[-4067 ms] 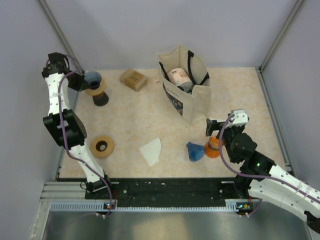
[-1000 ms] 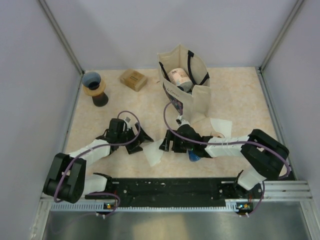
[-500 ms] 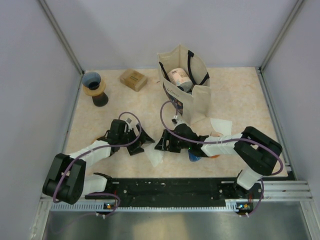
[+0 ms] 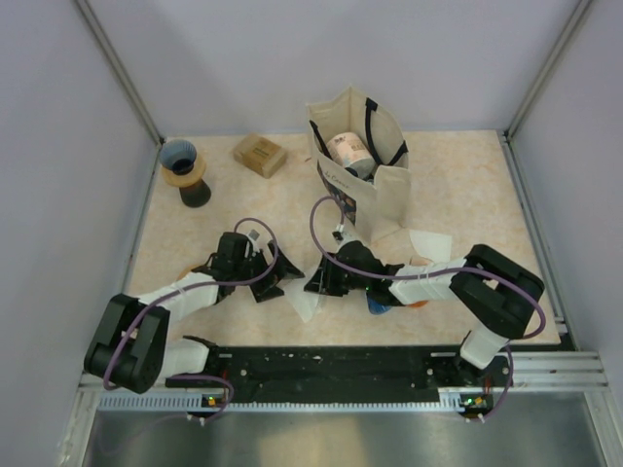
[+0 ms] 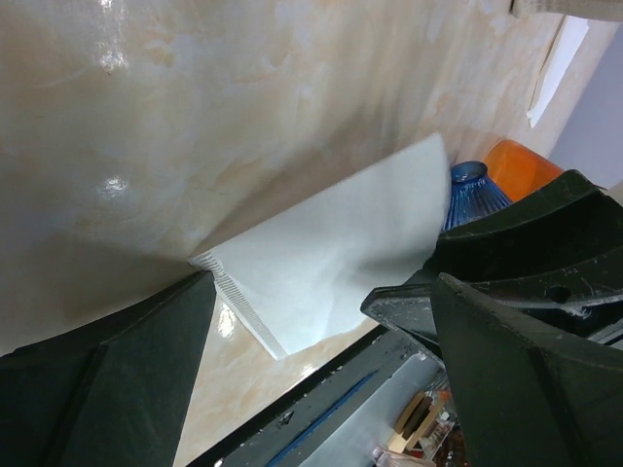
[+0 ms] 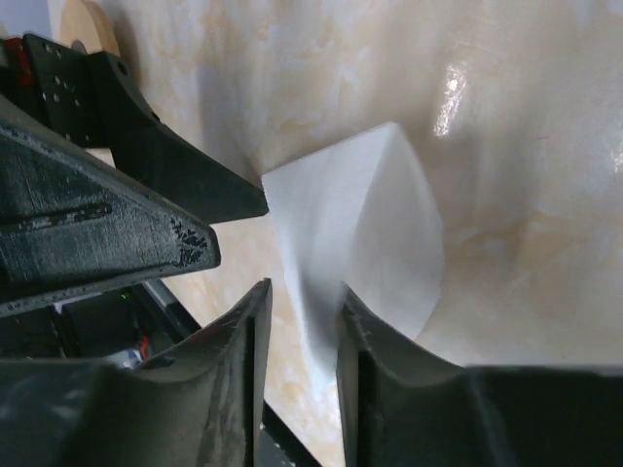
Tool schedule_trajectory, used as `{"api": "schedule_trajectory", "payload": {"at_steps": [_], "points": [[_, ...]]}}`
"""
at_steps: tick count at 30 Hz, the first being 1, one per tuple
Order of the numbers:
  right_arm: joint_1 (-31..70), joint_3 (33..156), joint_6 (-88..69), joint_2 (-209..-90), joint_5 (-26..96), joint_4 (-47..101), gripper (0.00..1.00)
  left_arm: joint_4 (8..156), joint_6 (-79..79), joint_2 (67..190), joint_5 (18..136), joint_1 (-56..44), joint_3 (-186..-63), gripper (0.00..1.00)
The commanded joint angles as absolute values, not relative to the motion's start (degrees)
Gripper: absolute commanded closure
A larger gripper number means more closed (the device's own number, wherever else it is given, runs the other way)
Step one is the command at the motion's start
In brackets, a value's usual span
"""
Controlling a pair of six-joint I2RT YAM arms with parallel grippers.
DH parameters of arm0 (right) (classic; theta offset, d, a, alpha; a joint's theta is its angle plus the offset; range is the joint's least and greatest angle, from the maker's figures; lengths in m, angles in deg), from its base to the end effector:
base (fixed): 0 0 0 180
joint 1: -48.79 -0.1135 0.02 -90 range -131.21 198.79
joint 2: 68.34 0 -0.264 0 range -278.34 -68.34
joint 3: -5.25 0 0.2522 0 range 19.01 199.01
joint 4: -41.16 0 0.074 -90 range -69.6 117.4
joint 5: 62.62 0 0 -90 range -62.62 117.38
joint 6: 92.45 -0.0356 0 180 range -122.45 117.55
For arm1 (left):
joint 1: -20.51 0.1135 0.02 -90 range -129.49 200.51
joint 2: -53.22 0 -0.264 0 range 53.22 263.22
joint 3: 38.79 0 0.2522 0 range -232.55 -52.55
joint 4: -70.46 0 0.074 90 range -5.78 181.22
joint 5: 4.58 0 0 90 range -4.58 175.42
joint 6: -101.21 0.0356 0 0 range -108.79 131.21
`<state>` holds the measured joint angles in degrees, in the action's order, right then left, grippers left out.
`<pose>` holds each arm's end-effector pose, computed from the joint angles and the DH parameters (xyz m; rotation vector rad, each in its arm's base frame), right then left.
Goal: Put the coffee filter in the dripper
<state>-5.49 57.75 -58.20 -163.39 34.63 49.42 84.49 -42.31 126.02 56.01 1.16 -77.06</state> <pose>0.1828 0.2619 0.1443 -0.0504 2.4392 1.1443 0.2010 -0.0891 0.1440 -0.5215 2.5829 -1.1427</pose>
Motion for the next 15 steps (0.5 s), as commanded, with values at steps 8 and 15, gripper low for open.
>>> {"api": "schedule_trajectory", "payload": {"at_steps": [8,15], "points": [[-6.3,62.0,-34.9,-156.6,34.1,45.5,1.0,93.2,-40.0,120.4,59.4,0.4,-78.2,0.01],[-7.5,63.9,8.4,-144.7,45.0,32.9,1.0,109.0,-35.4,106.9,68.7,0.5,-87.5,0.01]]}}
